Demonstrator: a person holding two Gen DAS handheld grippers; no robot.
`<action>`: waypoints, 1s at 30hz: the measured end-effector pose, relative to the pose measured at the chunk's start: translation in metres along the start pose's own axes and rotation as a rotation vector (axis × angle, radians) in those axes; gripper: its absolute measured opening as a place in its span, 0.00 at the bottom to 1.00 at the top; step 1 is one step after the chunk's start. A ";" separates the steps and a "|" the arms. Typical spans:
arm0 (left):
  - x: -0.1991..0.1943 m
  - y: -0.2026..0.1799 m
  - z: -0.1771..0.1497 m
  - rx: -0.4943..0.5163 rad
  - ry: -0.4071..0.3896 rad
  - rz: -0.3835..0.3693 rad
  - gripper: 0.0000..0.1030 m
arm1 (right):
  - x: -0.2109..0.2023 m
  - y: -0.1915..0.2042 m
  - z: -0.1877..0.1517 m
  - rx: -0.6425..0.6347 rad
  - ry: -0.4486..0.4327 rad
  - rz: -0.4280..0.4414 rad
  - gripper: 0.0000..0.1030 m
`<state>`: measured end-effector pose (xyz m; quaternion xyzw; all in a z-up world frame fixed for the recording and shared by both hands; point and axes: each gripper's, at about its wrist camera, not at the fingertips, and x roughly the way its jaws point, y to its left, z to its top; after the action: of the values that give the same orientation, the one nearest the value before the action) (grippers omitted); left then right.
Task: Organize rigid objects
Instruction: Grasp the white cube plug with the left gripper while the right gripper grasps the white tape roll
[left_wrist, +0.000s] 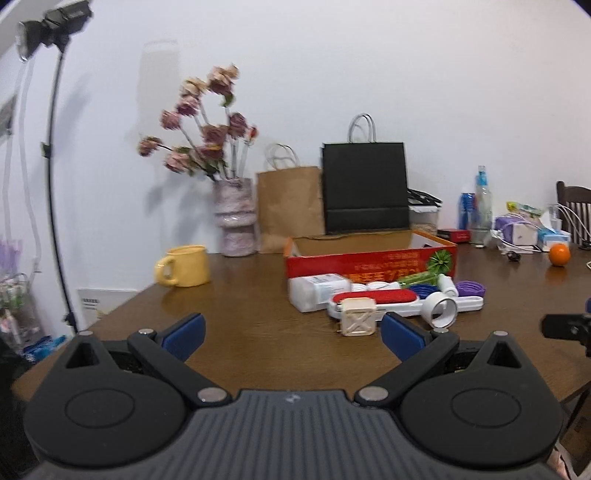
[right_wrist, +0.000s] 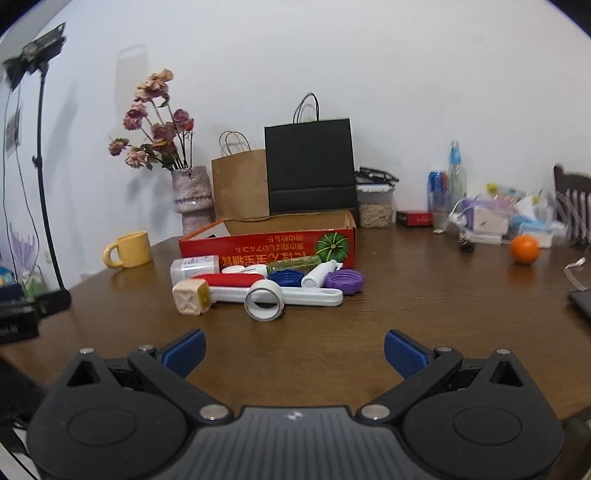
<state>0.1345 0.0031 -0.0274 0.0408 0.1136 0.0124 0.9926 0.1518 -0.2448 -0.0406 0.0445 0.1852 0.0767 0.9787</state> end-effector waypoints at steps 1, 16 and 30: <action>0.012 -0.003 0.002 0.010 0.041 -0.013 1.00 | 0.012 -0.002 0.005 -0.003 0.051 0.008 1.00; 0.175 -0.031 0.022 -0.110 0.324 -0.192 0.70 | 0.143 0.013 0.046 -0.116 0.172 0.053 0.54; 0.184 -0.036 0.010 -0.126 0.351 -0.206 0.41 | 0.169 0.011 0.046 -0.051 0.202 0.110 0.04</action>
<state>0.3162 -0.0268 -0.0622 -0.0361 0.2873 -0.0752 0.9542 0.3223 -0.2088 -0.0570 0.0218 0.2783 0.1393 0.9501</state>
